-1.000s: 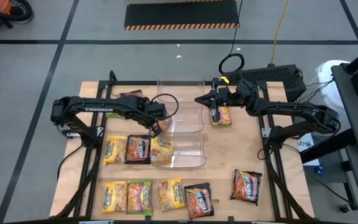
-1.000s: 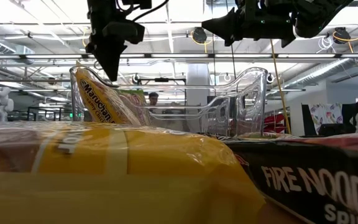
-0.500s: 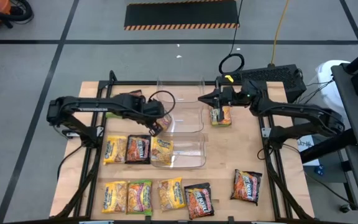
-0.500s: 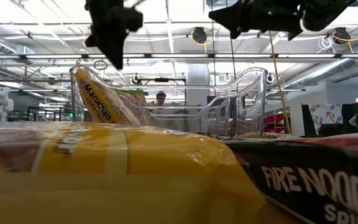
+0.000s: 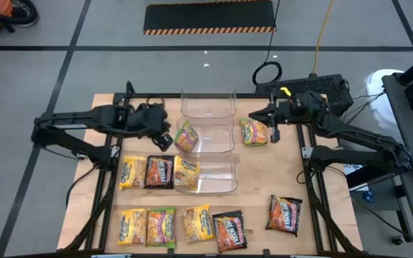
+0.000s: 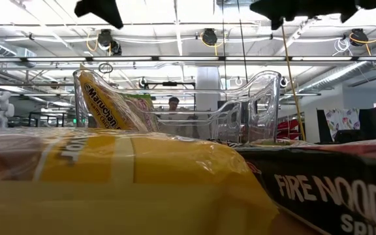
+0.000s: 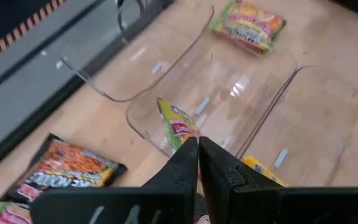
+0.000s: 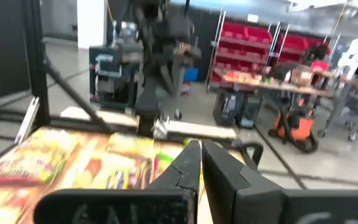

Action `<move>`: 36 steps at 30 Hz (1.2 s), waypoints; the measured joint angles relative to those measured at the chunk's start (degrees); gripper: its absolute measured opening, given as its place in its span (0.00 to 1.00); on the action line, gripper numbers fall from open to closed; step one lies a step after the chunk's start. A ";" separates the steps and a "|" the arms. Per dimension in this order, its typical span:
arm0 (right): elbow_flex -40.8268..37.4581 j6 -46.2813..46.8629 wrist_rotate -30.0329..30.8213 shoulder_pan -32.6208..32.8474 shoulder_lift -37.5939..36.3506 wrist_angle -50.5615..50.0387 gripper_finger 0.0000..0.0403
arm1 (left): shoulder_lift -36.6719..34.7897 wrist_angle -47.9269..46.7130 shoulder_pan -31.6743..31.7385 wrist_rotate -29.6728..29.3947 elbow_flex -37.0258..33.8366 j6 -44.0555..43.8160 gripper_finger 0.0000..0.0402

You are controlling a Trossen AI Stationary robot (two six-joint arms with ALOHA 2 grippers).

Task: Sort Maruchan noodles
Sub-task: Put the black noodle pack into the top transparent bin

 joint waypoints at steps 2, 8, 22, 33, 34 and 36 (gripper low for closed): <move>0.00 -0.61 1.59 -0.02 -2.27 -3.45 0.03 | -1.60 0.20 -0.68 -0.50 -0.02 0.79 0.05; -0.02 0.11 3.52 -0.02 -6.85 -8.12 0.03 | -6.11 -0.18 -3.25 -0.52 -0.02 2.98 0.05; -0.02 3.12 3.57 -0.02 -7.14 -9.40 0.03 | -17.17 -6.27 -7.96 -1.17 -0.02 6.17 0.05; -0.02 13.61 3.07 0.30 -7.14 -23.60 0.03 | -21.25 -7.61 -11.14 -2.58 -0.02 6.60 0.05; -0.02 14.29 2.92 0.71 -7.15 -25.18 0.03 | -21.25 -7.67 -11.39 -2.59 -0.02 6.76 0.05; -0.02 15.49 1.48 1.73 -7.16 -27.98 0.03 | -21.25 -7.81 -11.84 -2.56 -0.02 6.81 0.05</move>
